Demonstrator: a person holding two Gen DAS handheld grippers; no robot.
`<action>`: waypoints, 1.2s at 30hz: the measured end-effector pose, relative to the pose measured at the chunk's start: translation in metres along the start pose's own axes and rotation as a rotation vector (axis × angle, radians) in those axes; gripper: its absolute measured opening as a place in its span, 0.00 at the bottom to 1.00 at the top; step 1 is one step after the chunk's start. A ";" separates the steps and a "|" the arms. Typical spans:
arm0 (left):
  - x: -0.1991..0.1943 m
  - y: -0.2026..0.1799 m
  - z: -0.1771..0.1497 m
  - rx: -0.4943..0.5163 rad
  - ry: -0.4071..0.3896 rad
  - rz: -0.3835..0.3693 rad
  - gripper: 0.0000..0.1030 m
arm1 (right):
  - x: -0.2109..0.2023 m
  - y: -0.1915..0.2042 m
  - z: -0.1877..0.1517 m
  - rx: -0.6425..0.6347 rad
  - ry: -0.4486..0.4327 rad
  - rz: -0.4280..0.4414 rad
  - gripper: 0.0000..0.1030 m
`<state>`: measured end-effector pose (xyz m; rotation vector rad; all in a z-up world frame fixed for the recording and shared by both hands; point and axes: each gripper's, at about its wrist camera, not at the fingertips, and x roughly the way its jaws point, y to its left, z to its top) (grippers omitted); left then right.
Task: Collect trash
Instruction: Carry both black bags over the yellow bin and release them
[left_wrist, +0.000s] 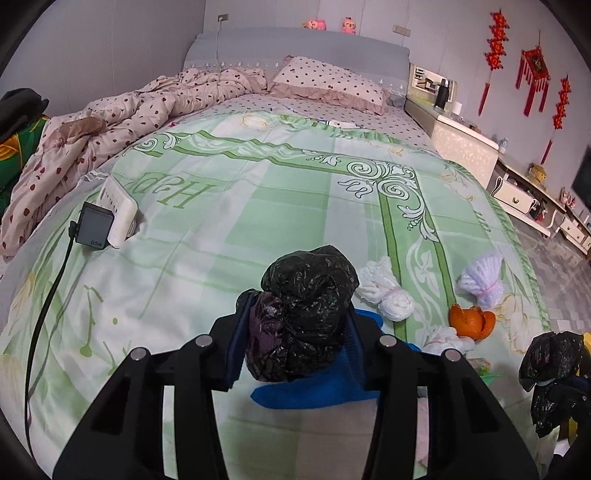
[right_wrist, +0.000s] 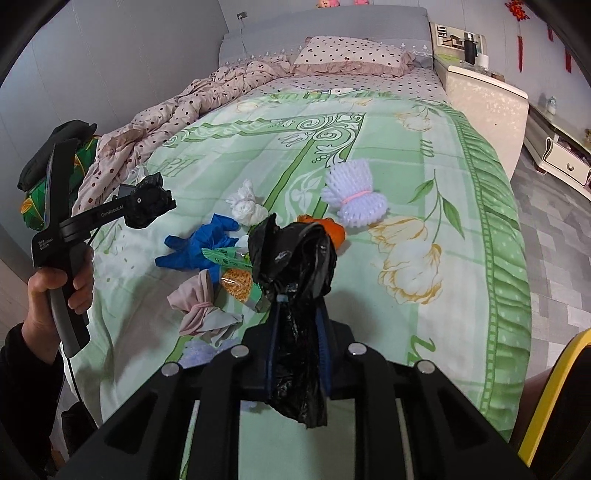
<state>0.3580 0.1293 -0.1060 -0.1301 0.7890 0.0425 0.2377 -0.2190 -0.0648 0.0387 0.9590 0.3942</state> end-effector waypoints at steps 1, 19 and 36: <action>-0.009 -0.003 0.001 0.003 -0.005 -0.002 0.42 | -0.008 -0.001 -0.001 0.003 -0.011 0.001 0.16; -0.146 -0.120 -0.006 0.104 -0.088 -0.140 0.42 | -0.147 -0.032 -0.015 0.067 -0.218 -0.046 0.17; -0.221 -0.281 -0.024 0.250 -0.110 -0.340 0.42 | -0.255 -0.118 -0.041 0.183 -0.377 -0.201 0.17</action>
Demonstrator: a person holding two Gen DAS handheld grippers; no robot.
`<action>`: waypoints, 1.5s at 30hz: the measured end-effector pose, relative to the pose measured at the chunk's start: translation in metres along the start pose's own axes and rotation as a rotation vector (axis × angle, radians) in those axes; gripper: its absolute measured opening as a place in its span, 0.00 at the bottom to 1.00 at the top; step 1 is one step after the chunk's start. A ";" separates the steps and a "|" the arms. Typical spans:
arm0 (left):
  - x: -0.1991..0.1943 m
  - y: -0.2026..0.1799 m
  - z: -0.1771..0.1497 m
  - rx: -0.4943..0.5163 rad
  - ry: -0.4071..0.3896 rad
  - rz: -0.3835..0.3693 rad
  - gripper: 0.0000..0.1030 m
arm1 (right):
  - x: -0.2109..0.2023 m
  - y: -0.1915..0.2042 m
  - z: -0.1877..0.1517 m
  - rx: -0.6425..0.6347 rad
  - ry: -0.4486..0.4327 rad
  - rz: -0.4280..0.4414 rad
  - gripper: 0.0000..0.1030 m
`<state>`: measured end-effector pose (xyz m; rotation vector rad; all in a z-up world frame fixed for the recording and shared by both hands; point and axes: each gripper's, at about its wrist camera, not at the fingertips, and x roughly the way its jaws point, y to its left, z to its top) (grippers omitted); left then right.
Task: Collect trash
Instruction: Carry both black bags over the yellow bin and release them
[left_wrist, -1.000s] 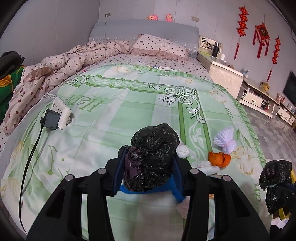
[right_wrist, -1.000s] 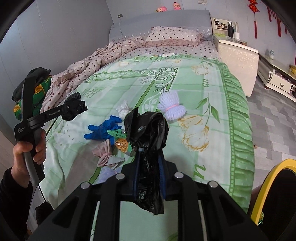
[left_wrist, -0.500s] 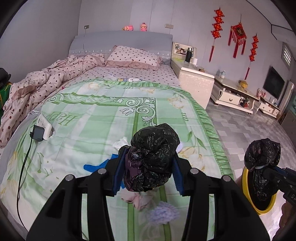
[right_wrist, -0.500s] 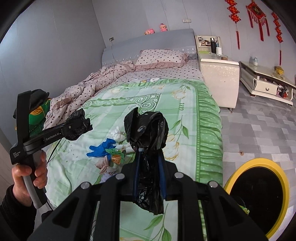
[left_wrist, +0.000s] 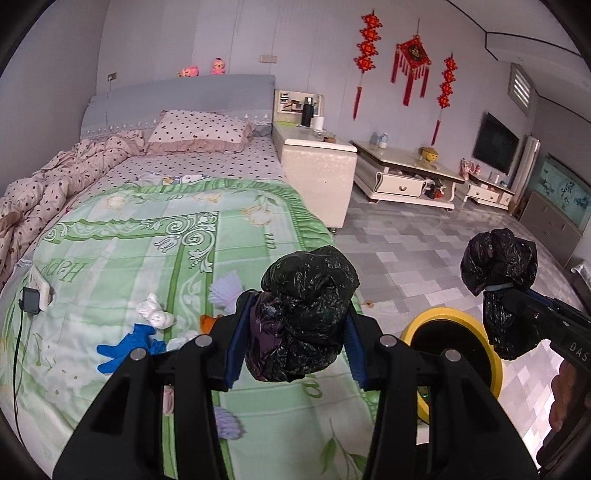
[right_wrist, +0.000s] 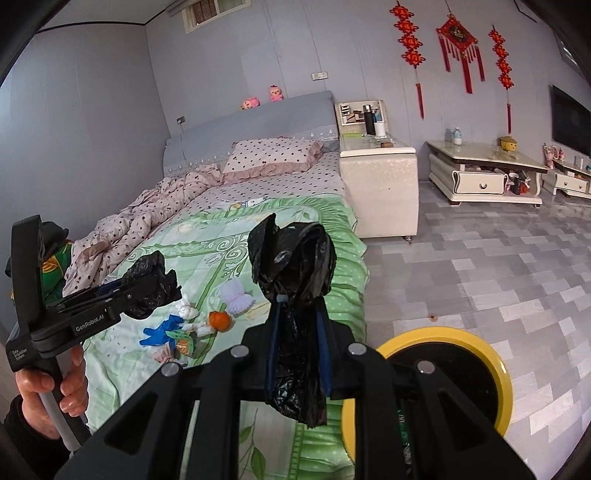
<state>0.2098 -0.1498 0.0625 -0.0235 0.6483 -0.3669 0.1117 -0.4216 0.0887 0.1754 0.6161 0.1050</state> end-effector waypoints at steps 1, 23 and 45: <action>0.001 -0.011 0.000 0.009 0.002 -0.011 0.42 | -0.003 -0.005 0.000 0.006 -0.006 -0.010 0.17; 0.108 -0.155 -0.047 0.094 0.179 -0.170 0.43 | 0.008 -0.136 -0.044 0.225 0.048 -0.145 0.17; 0.157 -0.180 -0.083 0.090 0.280 -0.245 0.52 | 0.020 -0.197 -0.067 0.341 0.091 -0.203 0.19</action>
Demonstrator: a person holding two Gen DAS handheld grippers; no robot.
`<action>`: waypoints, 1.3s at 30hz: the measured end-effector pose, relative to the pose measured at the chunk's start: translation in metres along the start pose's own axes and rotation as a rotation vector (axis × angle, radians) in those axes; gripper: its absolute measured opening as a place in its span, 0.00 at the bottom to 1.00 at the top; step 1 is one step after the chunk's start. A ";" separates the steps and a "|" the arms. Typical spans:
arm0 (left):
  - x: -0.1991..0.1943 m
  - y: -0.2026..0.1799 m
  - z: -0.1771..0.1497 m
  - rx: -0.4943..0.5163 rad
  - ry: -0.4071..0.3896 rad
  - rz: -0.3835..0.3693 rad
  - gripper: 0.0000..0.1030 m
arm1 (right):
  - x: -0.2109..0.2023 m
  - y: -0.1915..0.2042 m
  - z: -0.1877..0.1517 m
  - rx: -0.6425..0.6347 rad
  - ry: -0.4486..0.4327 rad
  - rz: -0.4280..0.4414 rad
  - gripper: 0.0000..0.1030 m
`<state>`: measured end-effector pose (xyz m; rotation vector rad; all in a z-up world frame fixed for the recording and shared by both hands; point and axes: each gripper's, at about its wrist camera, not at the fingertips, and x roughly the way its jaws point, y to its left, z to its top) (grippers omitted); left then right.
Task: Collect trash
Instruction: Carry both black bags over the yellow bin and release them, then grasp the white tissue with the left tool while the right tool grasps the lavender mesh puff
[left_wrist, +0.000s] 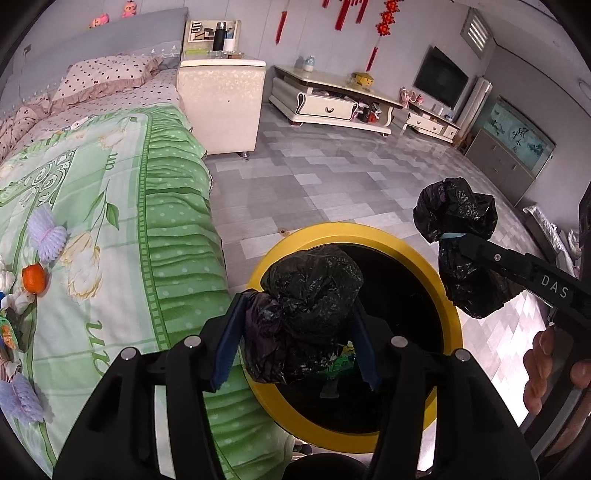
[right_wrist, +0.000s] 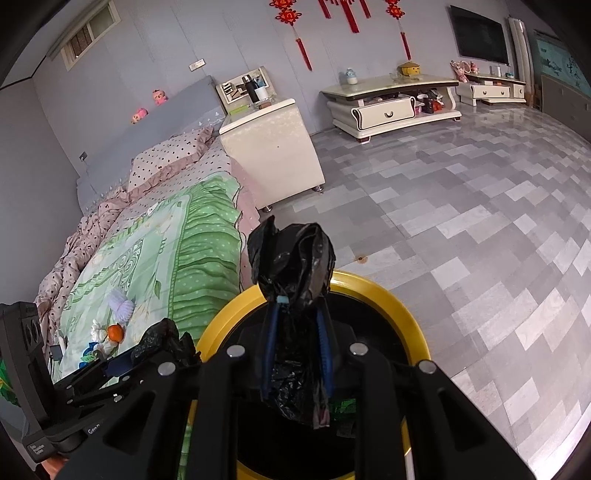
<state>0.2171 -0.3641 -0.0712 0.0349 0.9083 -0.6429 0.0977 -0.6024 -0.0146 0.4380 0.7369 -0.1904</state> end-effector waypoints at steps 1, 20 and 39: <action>-0.001 0.000 0.000 0.001 -0.003 0.000 0.54 | -0.001 -0.001 0.001 0.001 -0.001 -0.003 0.20; -0.055 0.047 0.006 -0.026 -0.096 0.064 0.82 | -0.028 0.032 0.005 -0.019 -0.041 -0.003 0.47; -0.133 0.240 -0.008 -0.225 -0.148 0.335 0.85 | 0.020 0.201 0.009 -0.224 0.040 0.178 0.64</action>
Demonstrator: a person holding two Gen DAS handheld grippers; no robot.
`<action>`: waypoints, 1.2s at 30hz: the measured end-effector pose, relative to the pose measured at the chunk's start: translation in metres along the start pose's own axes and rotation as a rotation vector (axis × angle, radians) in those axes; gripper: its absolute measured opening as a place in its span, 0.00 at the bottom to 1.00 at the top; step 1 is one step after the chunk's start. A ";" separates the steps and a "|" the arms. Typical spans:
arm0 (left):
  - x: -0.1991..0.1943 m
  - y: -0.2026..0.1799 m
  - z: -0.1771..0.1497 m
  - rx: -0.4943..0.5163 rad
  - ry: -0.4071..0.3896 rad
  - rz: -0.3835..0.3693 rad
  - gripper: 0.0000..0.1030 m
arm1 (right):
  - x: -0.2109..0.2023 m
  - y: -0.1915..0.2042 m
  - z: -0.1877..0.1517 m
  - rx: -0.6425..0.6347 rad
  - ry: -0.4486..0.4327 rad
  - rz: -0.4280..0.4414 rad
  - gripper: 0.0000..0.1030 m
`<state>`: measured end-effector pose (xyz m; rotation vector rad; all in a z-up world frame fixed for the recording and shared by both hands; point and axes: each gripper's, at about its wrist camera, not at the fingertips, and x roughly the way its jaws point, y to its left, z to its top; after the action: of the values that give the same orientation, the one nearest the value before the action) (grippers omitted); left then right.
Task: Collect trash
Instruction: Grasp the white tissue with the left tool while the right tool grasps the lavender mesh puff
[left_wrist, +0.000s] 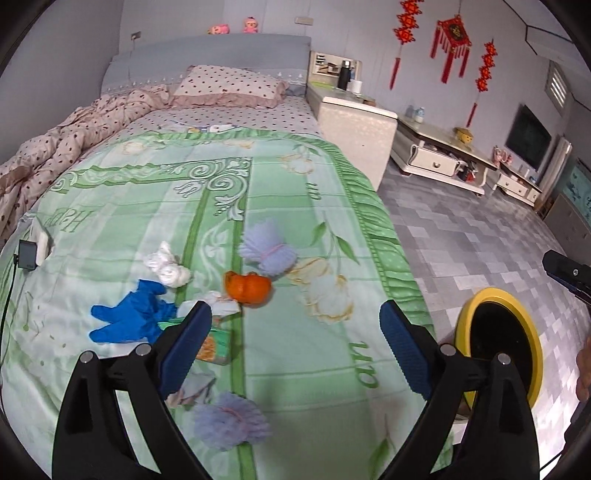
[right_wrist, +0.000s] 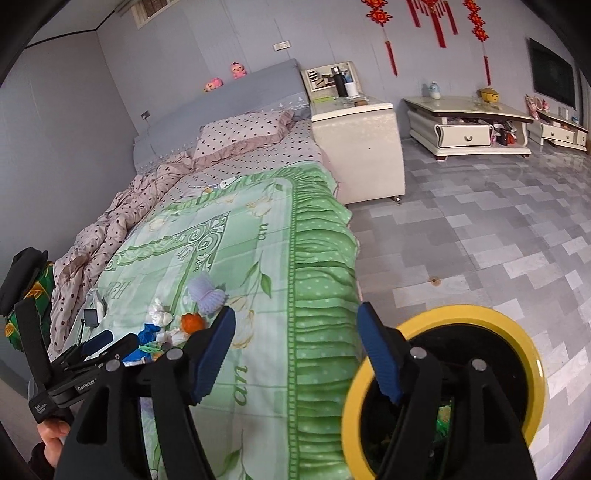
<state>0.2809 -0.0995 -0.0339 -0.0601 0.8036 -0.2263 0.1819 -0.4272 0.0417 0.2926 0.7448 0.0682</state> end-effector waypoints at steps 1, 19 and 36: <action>0.002 0.012 0.000 -0.010 0.000 0.016 0.85 | 0.008 0.010 0.003 -0.013 0.006 0.011 0.66; 0.108 0.167 0.030 -0.211 0.100 0.165 0.85 | 0.207 0.123 0.025 -0.167 0.200 0.107 0.67; 0.198 0.201 0.017 -0.269 0.190 0.110 0.62 | 0.327 0.150 0.004 -0.226 0.337 0.128 0.65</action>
<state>0.4621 0.0518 -0.1902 -0.2501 1.0206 -0.0184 0.4316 -0.2311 -0.1275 0.1128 1.0423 0.3264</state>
